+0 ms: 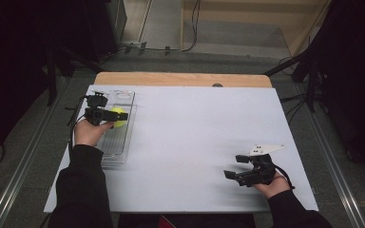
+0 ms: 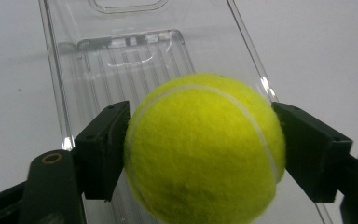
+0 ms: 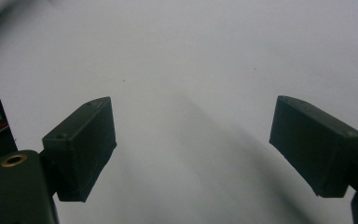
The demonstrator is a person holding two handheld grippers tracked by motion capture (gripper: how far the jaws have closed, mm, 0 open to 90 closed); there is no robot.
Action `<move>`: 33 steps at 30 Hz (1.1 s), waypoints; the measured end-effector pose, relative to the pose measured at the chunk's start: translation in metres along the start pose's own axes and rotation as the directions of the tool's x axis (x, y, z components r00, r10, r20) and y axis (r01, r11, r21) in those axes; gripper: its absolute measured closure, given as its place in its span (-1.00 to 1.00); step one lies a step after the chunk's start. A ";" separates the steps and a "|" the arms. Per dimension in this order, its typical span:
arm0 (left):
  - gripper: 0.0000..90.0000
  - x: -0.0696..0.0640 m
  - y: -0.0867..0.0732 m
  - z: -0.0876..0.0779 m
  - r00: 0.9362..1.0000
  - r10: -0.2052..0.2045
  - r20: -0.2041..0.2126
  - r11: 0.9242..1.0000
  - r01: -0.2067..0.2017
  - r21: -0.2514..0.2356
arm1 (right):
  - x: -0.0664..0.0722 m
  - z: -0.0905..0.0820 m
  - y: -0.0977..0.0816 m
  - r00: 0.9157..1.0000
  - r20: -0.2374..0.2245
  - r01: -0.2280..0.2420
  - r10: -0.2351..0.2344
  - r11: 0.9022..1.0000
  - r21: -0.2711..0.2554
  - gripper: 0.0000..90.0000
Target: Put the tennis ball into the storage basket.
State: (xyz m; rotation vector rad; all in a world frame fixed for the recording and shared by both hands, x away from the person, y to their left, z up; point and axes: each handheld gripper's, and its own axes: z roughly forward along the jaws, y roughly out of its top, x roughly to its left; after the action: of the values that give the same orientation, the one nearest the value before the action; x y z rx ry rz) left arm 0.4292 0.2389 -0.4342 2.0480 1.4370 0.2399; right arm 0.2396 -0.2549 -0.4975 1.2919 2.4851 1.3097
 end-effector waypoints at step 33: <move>-0.61 -0.036 0.015 -0.033 0.988 0.052 0.144 0.997 -0.042 -0.070 | 0.000 -0.002 0.000 1.000 0.001 0.000 0.000 1.000 -0.003 -0.72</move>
State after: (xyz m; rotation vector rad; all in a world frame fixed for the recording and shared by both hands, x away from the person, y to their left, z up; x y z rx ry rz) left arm 0.4110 0.2157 -0.3923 2.0036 1.2769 0.1525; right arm 0.2392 -0.2561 -0.4967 1.2914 2.4817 1.3115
